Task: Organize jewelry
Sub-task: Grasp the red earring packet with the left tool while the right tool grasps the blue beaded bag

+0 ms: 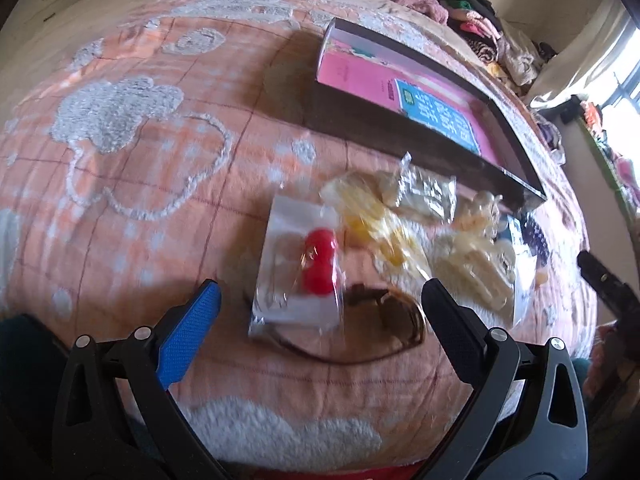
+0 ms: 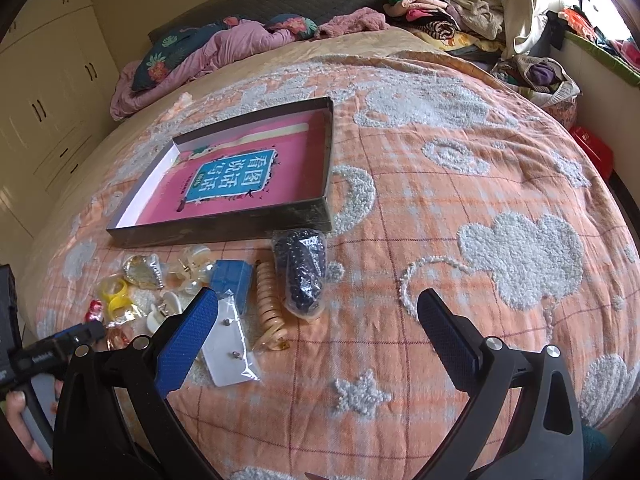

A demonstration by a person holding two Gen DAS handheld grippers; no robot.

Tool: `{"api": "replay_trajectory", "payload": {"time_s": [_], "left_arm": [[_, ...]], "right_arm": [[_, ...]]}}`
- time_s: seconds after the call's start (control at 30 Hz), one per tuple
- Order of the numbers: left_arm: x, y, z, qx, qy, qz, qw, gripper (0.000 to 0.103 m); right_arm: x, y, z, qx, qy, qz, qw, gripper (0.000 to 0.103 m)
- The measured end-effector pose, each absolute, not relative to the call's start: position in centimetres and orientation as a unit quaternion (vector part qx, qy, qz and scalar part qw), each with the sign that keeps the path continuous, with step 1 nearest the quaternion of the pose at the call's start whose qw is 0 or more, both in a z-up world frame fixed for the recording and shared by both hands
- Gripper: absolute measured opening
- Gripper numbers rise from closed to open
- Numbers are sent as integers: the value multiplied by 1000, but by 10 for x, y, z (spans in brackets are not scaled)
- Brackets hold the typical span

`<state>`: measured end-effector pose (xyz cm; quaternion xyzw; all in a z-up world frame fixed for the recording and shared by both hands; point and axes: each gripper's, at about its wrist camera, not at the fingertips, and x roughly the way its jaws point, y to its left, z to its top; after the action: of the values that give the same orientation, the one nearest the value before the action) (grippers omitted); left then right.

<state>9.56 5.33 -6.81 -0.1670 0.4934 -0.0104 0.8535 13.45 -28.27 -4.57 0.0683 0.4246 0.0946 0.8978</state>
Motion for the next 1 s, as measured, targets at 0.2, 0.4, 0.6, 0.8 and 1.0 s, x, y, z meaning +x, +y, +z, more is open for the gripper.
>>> {"api": "replay_trajectory", "payload": {"time_s": [0.2, 0.4, 0.6, 0.8, 1.0], "left_arm": [[103, 57, -77, -142, 496, -21, 856, 58], [108, 53, -73, -114, 482, -43, 867, 31], [113, 56, -68, -111, 479, -58, 869, 31], [116, 64, -50, -114, 465, -61, 876, 31], [118, 69, -31, -117, 447, -57, 885, 31]], "right_arm": [[142, -284, -52, 67, 431, 91, 895, 99], [154, -281, -61, 56, 440, 96, 891, 99], [174, -275, -79, 52, 469, 110, 875, 72], [185, -273, -93, 71, 478, 149, 863, 25], [166, -279, -71, 84, 434, 152, 884, 23]]}}
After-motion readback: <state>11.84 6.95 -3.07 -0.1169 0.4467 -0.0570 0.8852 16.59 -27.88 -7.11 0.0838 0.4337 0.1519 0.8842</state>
